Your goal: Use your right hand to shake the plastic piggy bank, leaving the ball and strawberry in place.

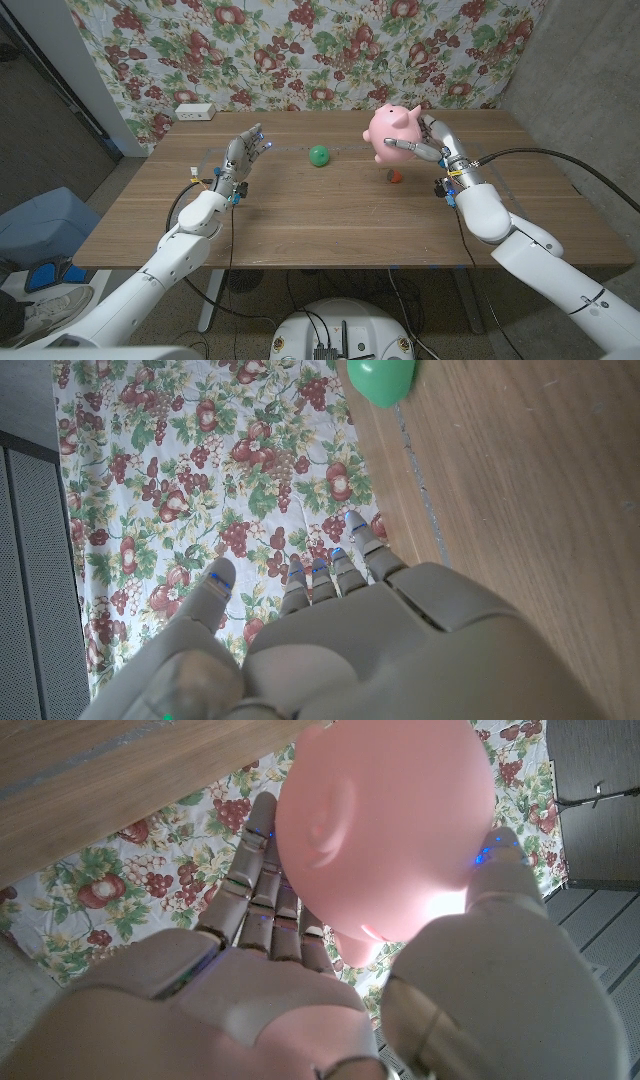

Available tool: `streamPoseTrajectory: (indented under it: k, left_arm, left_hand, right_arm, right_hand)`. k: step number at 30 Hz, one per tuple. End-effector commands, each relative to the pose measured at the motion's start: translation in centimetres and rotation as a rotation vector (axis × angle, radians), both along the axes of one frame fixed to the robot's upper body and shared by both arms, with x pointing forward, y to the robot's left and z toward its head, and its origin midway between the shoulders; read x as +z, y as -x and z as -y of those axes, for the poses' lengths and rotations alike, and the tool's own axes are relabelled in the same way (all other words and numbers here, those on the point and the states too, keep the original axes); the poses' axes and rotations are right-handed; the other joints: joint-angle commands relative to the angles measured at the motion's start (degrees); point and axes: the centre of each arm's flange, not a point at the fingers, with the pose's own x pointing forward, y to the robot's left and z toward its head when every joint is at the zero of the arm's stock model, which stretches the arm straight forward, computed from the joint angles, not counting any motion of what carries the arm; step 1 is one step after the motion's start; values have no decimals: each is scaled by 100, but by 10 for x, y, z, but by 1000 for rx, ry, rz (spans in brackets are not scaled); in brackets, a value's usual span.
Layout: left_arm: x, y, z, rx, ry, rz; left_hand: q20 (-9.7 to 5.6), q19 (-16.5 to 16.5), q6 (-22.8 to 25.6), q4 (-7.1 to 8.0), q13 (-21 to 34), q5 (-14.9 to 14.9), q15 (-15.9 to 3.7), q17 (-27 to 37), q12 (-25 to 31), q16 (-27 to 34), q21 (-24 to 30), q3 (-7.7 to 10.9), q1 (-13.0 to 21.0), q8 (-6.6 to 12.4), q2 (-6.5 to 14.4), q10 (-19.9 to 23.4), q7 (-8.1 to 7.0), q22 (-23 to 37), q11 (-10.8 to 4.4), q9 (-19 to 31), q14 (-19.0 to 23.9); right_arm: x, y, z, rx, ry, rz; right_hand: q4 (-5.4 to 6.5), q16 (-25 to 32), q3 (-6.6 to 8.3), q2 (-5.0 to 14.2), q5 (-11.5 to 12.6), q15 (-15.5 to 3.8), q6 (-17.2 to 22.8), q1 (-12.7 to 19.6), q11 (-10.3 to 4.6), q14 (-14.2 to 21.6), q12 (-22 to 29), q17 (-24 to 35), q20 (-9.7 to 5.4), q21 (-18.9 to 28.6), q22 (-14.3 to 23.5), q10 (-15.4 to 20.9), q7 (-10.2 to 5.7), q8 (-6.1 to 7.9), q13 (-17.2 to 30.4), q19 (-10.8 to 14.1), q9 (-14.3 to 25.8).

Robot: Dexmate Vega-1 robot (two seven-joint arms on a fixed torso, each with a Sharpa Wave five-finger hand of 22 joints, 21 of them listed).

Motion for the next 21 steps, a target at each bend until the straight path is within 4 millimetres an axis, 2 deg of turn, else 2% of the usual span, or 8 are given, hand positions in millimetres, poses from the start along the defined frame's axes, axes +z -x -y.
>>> streamPoseTrajectory:
  k: [1,21]
  left_arm:
    - [0,2,0,2,0,3]
    - [3,-3,2,3,-5,-2]
  left_hand:
    - [5,30,46,-46,23,27,-5,17,12,-13,-25,8,-51,22,203,0,-38,11,-9,23,61]
    - [6,42,50,-49,23,27,1,16,14,-15,-70,7,-51,22,204,5,-39,12,-9,23,63]
  right_arm:
    - [0,1,3,-26,-11,15]
    - [-3,4,24,-153,-209,220]
  right_hand:
    - [-10,847,1838,833,1722,-2139,3804,436,-1665,2201,892,3252,-249,62,3,3115,-731,346,1412,-305,919]
    - [-17,865,1869,828,1723,-2141,3813,428,-1688,2199,898,3252,-254,153,-15,3110,-733,348,1430,-337,921]
